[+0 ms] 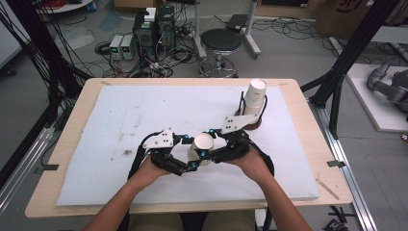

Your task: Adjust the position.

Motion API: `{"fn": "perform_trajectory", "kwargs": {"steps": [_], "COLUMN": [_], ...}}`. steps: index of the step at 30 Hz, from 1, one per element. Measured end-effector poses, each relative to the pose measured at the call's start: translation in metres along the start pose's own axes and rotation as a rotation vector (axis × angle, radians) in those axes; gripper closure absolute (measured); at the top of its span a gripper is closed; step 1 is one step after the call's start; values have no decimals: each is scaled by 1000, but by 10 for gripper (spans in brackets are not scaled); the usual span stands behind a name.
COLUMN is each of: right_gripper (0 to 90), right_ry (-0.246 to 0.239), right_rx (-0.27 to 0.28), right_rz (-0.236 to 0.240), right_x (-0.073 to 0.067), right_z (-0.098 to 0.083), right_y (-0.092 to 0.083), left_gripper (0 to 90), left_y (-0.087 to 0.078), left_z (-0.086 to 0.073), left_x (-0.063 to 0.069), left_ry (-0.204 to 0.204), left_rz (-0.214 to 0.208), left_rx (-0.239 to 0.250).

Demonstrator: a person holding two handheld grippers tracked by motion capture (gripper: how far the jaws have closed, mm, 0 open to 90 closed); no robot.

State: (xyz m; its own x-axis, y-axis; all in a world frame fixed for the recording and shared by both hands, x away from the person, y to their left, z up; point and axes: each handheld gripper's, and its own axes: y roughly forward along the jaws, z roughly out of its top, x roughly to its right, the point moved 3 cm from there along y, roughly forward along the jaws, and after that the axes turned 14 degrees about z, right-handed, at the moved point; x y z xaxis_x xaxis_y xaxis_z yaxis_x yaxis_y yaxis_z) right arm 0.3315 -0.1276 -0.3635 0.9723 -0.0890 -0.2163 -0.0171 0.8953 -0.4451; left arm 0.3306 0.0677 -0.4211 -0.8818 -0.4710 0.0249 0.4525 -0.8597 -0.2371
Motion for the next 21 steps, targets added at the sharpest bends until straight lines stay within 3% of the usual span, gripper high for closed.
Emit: {"fn": "perform_trajectory", "kwargs": {"steps": [10, 12, 14, 16, 21], "right_gripper": [359, 277, 160, 159, 159], "right_ry": [26, 37, 36, 30, 19], "right_rx": [21, 22, 22, 25, 45], "right_rz": [24, 29, 10, 11, -2], "right_x": [2, 2, 2, 2, 3], "right_z": [-1, -1, 0, 1, 3], "right_y": [1, 2, 3, 2, -6], "left_gripper": [335, 347, 351, 356, 368], "left_y": [-2, -3, -4, -6, -12], "left_z": [0, 1, 4, 6, 15], "left_x": [2, 1, -1, -3, -8], "left_ry": [27, 32, 30, 32, 83], "left_rz": [-37, -39, -36, -37, -48], "left_rx": [3, -4, -32, -54, -152]}}
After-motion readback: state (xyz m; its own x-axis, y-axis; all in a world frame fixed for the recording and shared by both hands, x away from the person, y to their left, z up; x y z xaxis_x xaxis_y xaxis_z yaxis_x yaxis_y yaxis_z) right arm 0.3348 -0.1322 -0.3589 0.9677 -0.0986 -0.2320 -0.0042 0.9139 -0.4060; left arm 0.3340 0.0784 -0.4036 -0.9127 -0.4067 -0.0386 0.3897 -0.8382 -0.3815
